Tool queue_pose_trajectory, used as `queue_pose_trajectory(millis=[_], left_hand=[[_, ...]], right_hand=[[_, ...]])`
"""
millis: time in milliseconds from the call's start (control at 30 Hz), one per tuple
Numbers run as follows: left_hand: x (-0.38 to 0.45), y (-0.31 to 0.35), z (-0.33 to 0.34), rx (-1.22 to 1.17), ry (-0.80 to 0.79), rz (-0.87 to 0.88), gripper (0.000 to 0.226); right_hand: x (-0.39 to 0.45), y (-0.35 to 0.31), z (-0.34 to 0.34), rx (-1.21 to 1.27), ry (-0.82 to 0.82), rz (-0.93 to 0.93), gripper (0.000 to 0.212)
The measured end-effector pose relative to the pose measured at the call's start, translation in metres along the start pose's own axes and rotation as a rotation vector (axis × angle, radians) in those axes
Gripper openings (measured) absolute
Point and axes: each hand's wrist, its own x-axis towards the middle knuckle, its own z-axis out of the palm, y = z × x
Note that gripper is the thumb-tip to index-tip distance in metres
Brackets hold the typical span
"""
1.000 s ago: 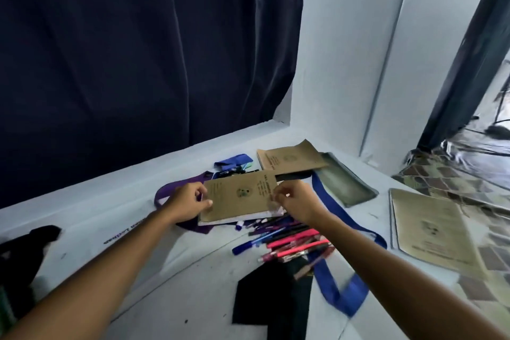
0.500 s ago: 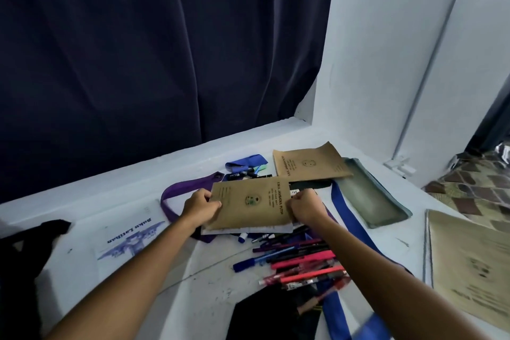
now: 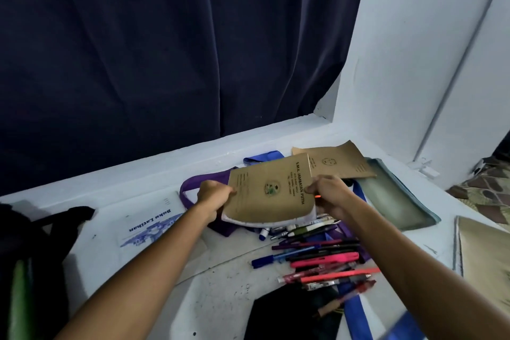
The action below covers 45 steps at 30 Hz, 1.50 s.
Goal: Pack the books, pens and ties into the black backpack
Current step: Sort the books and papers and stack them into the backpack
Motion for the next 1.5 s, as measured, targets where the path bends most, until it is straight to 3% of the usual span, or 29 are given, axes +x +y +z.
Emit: queue_pose_trajectory(millis=[267,500,600,800,900,1000,1200,1300,1500], left_hand=[[-0.050,-0.003,-0.060,-0.241,-0.019,-0.053,0.007],[-0.136,-0.069,-0.137,-0.170,0.032,-0.140,0.020],[-0.168,-0.102,-0.154,-0.037,0.080,-0.162,0.020],[-0.203,-0.137,-0.157,0.167,0.000,-0.190,0.018],[-0.204,-0.137,-0.157,0.299,-0.068,-0.240,0.014],[-0.202,-0.123,-0.158,0.484,-0.155,-0.298,0.025],[-0.174,-0.084,-0.149,0.619,-0.199,-0.186,0.037],[-0.149,-0.063,-0.130,0.573,-0.238,-0.084,0.040],[-0.082,-0.010,-0.056,0.428,-0.225,0.188,0.012]], right_hand=[[-0.018,-0.014,0.014,-0.107,-0.304,-0.055,0.023],[-0.044,0.005,0.077,-0.481,-0.554,0.053,0.011],[-0.057,0.026,0.095,-0.665,-0.627,0.075,0.010],[-0.079,0.052,0.103,-0.879,-0.772,0.179,0.009],[-0.085,0.056,0.106,-0.970,-0.774,0.171,0.011],[-0.084,0.055,0.108,-1.065,-0.765,0.156,0.021],[-0.081,0.042,0.100,-1.070,-0.698,0.085,0.030],[-0.070,0.026,0.083,-0.945,-0.631,0.049,0.036],[-0.039,-0.010,0.001,-0.597,-0.282,-0.101,0.020]])
